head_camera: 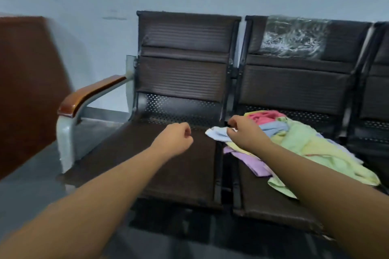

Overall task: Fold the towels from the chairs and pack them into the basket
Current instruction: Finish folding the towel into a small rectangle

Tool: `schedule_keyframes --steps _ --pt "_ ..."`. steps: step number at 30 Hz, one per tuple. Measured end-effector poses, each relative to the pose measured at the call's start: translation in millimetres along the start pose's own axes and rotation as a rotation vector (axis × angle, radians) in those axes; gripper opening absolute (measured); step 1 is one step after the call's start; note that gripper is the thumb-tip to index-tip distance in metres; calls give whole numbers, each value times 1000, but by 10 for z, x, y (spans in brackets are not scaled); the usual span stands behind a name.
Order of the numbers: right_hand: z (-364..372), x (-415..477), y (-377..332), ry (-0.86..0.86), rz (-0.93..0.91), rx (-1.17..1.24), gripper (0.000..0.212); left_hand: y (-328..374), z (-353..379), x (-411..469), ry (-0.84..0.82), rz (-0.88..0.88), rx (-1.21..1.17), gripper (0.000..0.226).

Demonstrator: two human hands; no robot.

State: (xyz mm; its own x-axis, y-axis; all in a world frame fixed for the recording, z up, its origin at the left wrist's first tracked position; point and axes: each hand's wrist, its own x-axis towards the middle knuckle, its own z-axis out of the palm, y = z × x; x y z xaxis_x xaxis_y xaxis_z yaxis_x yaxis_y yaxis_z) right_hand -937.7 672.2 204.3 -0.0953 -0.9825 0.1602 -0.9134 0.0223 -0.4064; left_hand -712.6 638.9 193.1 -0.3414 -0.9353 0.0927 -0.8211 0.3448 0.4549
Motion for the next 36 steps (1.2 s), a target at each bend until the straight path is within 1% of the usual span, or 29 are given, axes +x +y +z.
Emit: schedule_keyframes --steps 2,4,8,10,12,14,16,18,19,22,24,25,26,28,30,32,33,34,35,36 --pt "-71 -7 472 0 83 -23 27 273 344 232 -66 31 -16 21" --pt "-82 5 881 -17 146 -62 36 513 710 455 -113 68 -43 20" --pt "69 141 1432 -94 197 -142 41 818 1389 811 -220 142 -119 18" --pt "183 256 1613 -95 198 -191 43 909 1739 974 -273 168 -140 30" --pt "306 379 1757 -62 190 -224 48 970 2044 1090 -323 161 -156 51" --pt "442 492 1898 -67 200 -235 54 991 2326 1187 -350 140 -173 62" --pt "562 564 2012 -97 217 -259 58 966 2543 1272 -305 158 -95 58" --pt "680 607 2104 -103 217 -334 59 922 2690 1340 -226 183 -48 43" --pt "734 621 2139 -96 210 -385 55 899 2737 1373 -195 196 -49 34" --pt "802 615 2181 -64 189 -486 37 907 2667 1407 -142 252 -50 16" --pt "791 615 2215 -47 192 -444 33 949 2496 1394 -85 278 -132 6" --pt "770 616 2241 -35 197 -378 34 974 2378 1367 -63 280 -206 2" --pt "741 611 2268 -31 202 -298 36 1002 2246 1323 -58 284 -275 4" --pt "625 543 2293 -21 203 -122 39 1093 1947 1160 -106 334 -354 11" --pt "433 421 2245 37 179 38 38 1200 1714 956 -167 373 -369 10" --pt "240 269 2143 80 157 211 30 1278 1582 793 -159 330 -416 11" --pt "169 187 2073 63 135 278 26 1301 1539 751 -141 283 -462 11" --pt "110 98 2008 30 94 277 32 1330 1491 706 -124 234 -505 10" --pt "76 2 1948 -19 32 209 43 1363 1461 663 -115 188 -548 10" --pt "80 -85 1925 -69 -27 80 50 1398 1446 617 -126 137 -620 10"
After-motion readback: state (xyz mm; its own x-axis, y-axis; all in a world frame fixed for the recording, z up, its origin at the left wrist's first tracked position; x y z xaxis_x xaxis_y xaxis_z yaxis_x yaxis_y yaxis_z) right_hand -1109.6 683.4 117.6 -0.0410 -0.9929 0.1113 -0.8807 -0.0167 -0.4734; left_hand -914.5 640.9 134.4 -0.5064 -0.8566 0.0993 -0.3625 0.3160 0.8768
